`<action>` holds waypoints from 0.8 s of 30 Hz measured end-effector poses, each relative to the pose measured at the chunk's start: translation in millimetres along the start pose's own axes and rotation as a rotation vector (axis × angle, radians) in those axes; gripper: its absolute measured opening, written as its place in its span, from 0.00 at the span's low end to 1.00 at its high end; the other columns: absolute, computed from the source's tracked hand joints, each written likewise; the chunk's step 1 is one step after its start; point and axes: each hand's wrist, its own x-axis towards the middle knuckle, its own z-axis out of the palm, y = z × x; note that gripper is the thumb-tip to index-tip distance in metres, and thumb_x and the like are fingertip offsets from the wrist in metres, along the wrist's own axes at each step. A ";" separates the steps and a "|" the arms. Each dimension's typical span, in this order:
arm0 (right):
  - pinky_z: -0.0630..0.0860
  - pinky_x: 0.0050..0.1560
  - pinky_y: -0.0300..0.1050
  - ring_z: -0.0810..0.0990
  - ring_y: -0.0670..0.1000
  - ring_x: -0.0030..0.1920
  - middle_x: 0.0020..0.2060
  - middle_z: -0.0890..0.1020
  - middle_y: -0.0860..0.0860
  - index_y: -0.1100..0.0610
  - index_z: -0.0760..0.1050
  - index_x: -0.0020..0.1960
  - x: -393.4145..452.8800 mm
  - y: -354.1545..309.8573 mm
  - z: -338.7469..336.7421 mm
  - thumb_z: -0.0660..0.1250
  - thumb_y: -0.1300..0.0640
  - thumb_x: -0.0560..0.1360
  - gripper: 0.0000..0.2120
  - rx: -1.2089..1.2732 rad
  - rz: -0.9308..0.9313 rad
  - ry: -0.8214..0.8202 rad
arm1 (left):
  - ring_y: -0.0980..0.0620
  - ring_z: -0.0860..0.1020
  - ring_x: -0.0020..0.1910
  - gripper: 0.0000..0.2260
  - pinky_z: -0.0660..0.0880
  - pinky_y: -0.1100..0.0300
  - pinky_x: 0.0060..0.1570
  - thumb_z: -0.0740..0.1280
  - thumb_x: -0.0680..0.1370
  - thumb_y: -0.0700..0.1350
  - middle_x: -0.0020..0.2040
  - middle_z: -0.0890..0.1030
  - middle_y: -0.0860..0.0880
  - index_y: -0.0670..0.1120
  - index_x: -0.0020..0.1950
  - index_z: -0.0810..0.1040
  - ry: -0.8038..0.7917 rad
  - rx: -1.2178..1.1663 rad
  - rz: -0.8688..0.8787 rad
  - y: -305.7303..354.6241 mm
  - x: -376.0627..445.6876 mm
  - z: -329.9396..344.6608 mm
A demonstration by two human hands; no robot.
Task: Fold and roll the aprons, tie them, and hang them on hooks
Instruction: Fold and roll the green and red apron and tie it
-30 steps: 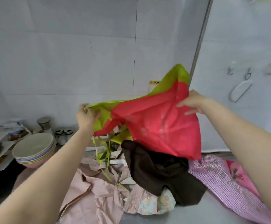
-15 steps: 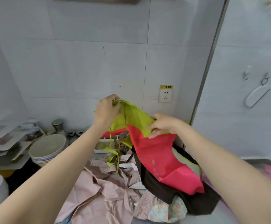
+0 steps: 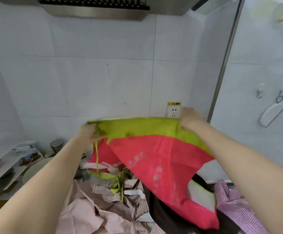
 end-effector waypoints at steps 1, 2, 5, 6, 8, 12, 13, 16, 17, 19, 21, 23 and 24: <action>0.75 0.51 0.48 0.80 0.59 0.54 0.53 0.79 0.63 0.66 0.71 0.59 3.9 -6.3 -13.5 0.56 0.69 0.76 0.13 0.077 -0.033 0.307 | 0.47 0.77 0.37 0.07 0.77 0.59 0.29 0.57 0.80 0.37 0.43 0.76 0.40 0.43 0.48 0.74 0.052 0.032 0.162 26.2 3.1 9.2; 0.72 0.53 0.52 0.77 0.62 0.57 0.55 0.77 0.64 0.67 0.71 0.59 5.6 -13.1 -32.7 0.54 0.70 0.76 0.13 0.181 -0.058 0.543 | 0.48 0.76 0.35 0.08 0.76 0.61 0.31 0.57 0.78 0.37 0.42 0.76 0.39 0.43 0.46 0.75 0.102 0.052 0.322 55.4 2.3 18.4; 0.66 0.52 0.50 0.74 0.61 0.58 0.59 0.73 0.63 0.67 0.68 0.61 2.6 -26.0 -100.2 0.51 0.71 0.76 0.15 0.325 -0.139 0.942 | 0.48 0.76 0.49 0.11 0.74 0.56 0.51 0.58 0.78 0.38 0.51 0.79 0.41 0.41 0.57 0.76 0.243 0.041 0.683 125.1 -14.9 33.7; 0.64 0.51 0.48 0.74 0.60 0.57 0.59 0.73 0.63 0.67 0.68 0.61 0.1 -29.2 -118.4 0.51 0.71 0.76 0.15 0.352 -0.178 1.024 | 0.47 0.77 0.53 0.11 0.73 0.57 0.53 0.58 0.79 0.39 0.54 0.79 0.41 0.40 0.59 0.76 0.297 0.062 0.761 142.1 -24.5 33.2; 0.62 0.48 0.46 0.73 0.60 0.54 0.57 0.73 0.64 0.69 0.70 0.58 -7.9 -30.9 -138.0 0.51 0.71 0.74 0.15 0.420 -0.266 1.147 | 0.48 0.76 0.53 0.12 0.71 0.60 0.50 0.58 0.79 0.41 0.56 0.79 0.40 0.38 0.59 0.75 0.350 0.106 0.878 160.2 -42.9 30.1; 0.64 0.48 0.49 0.74 0.61 0.52 0.56 0.73 0.63 0.68 0.70 0.55 -32.3 -23.8 -125.8 0.52 0.64 0.76 0.13 0.452 -0.304 1.187 | 0.54 0.73 0.49 0.12 0.65 0.68 0.41 0.58 0.80 0.41 0.48 0.77 0.45 0.38 0.58 0.76 0.333 0.319 0.977 131.5 -77.5 -6.0; 0.64 0.47 0.51 0.74 0.62 0.53 0.57 0.73 0.62 0.67 0.69 0.57 -38.5 -18.8 -118.2 0.51 0.62 0.78 0.13 0.441 -0.248 1.136 | 0.53 0.73 0.48 0.12 0.64 0.66 0.39 0.58 0.80 0.42 0.46 0.76 0.47 0.38 0.58 0.76 0.331 0.395 0.965 119.0 -84.7 -13.3; 0.66 0.46 0.53 0.75 0.63 0.54 0.58 0.73 0.62 0.65 0.66 0.61 -66.7 -6.0 -88.3 0.50 0.59 0.81 0.14 0.399 -0.158 1.006 | 0.44 0.73 0.43 0.12 0.59 0.61 0.37 0.57 0.81 0.43 0.42 0.76 0.39 0.37 0.56 0.76 0.330 0.655 0.900 83.4 -114.6 -36.2; 0.67 0.46 0.55 0.75 0.64 0.54 0.58 0.73 0.62 0.66 0.65 0.62 -71.6 -4.7 -84.6 0.50 0.59 0.81 0.15 0.395 -0.150 0.988 | 0.40 0.75 0.44 0.13 0.58 0.58 0.38 0.57 0.81 0.43 0.43 0.77 0.34 0.35 0.53 0.76 0.322 0.710 0.889 80.1 -117.5 -36.9; 0.68 0.47 0.55 0.74 0.65 0.55 0.58 0.74 0.64 0.66 0.65 0.64 -90.9 -0.4 -73.9 0.50 0.59 0.81 0.15 0.358 -0.149 0.932 | 0.36 0.75 0.46 0.15 0.59 0.53 0.39 0.57 0.82 0.44 0.44 0.76 0.30 0.34 0.45 0.73 0.336 0.786 0.853 69.9 -138.7 -46.1; 0.68 0.46 0.55 0.75 0.66 0.55 0.56 0.75 0.66 0.65 0.66 0.62 -110.4 7.3 -66.2 0.52 0.59 0.80 0.15 0.333 -0.147 0.891 | 0.38 0.73 0.42 0.15 0.59 0.54 0.37 0.57 0.81 0.46 0.39 0.74 0.31 0.38 0.40 0.70 0.337 0.822 0.819 60.8 -160.6 -55.6; 0.68 0.46 0.55 0.75 0.67 0.54 0.53 0.76 0.67 0.66 0.68 0.58 -133.9 20.7 -50.7 0.55 0.60 0.78 0.13 0.331 -0.156 0.835 | 0.40 0.70 0.39 0.17 0.57 0.56 0.36 0.57 0.81 0.46 0.35 0.71 0.34 0.39 0.36 0.67 0.309 0.900 0.771 42.9 -185.6 -67.3; 0.69 0.47 0.55 0.74 0.67 0.53 0.52 0.76 0.68 0.67 0.69 0.57 -146.1 30.7 -37.1 0.56 0.61 0.77 0.12 0.329 -0.164 0.781 | 0.41 0.69 0.38 0.19 0.56 0.56 0.36 0.58 0.81 0.47 0.33 0.70 0.36 0.39 0.33 0.65 0.278 0.947 0.730 27.2 -201.9 -74.8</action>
